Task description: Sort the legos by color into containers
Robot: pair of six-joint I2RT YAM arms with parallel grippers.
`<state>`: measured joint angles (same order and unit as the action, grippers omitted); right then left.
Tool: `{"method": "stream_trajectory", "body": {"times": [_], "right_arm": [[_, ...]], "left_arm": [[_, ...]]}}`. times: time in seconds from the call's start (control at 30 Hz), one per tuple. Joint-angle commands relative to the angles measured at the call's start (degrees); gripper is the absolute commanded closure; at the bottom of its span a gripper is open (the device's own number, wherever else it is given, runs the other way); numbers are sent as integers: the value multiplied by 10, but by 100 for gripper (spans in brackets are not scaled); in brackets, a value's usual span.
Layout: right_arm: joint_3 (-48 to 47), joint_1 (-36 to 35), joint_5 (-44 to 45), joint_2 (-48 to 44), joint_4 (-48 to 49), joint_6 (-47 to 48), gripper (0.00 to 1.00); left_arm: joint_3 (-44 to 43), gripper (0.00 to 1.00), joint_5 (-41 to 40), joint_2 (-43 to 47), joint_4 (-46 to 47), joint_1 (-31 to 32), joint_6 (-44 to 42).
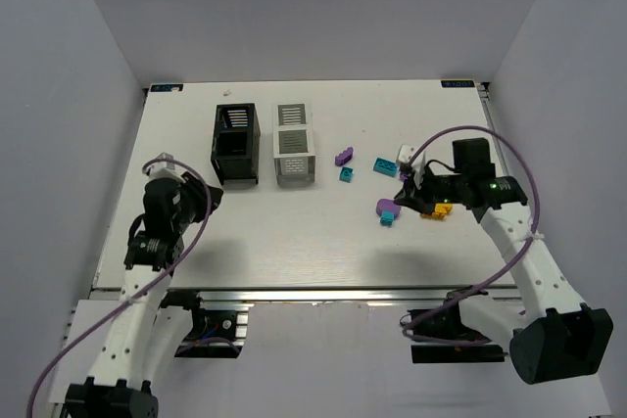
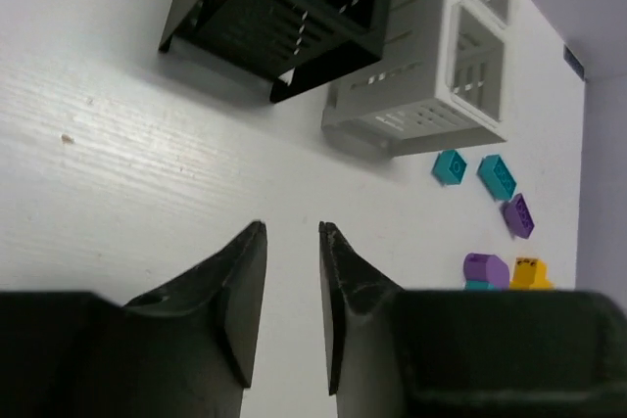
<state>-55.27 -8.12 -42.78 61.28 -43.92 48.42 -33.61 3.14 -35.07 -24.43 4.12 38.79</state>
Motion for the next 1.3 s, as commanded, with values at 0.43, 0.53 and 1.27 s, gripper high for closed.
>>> {"method": "stream_trajectory", "body": {"times": [0.43,0.53,1.27], "right_arm": [[100,-94,116,-45,199,-223,11],[92,-96,132,-27,211,-246,11],[74,-100,170,80,300,-286,11]], "left_arm": [[-144,18,-210,-281,-204,-5,39],[-155,11,-225,-314,-227,-24,105],[-236,2,-292,-551,-152,-139,76]]}}
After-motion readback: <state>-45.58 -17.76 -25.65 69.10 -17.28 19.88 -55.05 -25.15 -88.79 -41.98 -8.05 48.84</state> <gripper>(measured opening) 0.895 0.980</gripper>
